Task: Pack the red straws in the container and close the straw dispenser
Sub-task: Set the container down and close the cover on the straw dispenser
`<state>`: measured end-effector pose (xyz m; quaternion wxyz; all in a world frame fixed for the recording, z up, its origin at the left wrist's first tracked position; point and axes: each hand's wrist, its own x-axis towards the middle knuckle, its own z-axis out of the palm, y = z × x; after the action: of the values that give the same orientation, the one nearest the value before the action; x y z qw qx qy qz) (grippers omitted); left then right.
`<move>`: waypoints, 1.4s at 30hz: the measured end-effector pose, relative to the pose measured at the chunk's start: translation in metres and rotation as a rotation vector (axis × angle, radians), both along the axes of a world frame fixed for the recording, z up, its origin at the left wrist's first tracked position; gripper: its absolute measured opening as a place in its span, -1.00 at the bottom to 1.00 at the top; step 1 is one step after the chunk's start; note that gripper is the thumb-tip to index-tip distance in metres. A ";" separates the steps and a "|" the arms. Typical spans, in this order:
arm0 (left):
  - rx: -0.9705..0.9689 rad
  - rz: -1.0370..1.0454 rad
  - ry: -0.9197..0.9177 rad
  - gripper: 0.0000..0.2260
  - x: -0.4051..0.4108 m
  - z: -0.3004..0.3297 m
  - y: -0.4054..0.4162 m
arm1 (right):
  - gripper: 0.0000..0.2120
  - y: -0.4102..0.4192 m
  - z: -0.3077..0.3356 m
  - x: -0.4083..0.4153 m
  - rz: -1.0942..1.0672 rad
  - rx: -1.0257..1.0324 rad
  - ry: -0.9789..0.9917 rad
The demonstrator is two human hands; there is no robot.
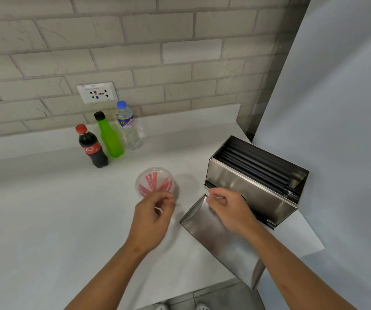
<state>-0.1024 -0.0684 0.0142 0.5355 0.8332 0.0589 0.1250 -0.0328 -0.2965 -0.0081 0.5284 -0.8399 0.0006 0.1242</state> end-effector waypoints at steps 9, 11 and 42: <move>0.296 -0.151 0.282 -0.63 -0.009 -0.054 -0.037 | -0.66 -0.069 -0.022 -0.046 0.023 -0.363 -0.148; 0.308 -0.152 0.307 -0.59 -0.009 -0.061 -0.041 | -0.68 -0.083 -0.025 -0.059 0.015 -0.420 -0.197; -0.245 0.020 0.335 -0.48 -0.009 0.031 -0.042 | -0.76 -0.119 0.007 -0.100 -0.084 -0.483 -0.440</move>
<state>-0.1118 -0.1108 0.0456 0.6142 0.7704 0.1702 -0.0182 -0.1323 -0.4160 -0.0009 0.3062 -0.9468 -0.0497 -0.0857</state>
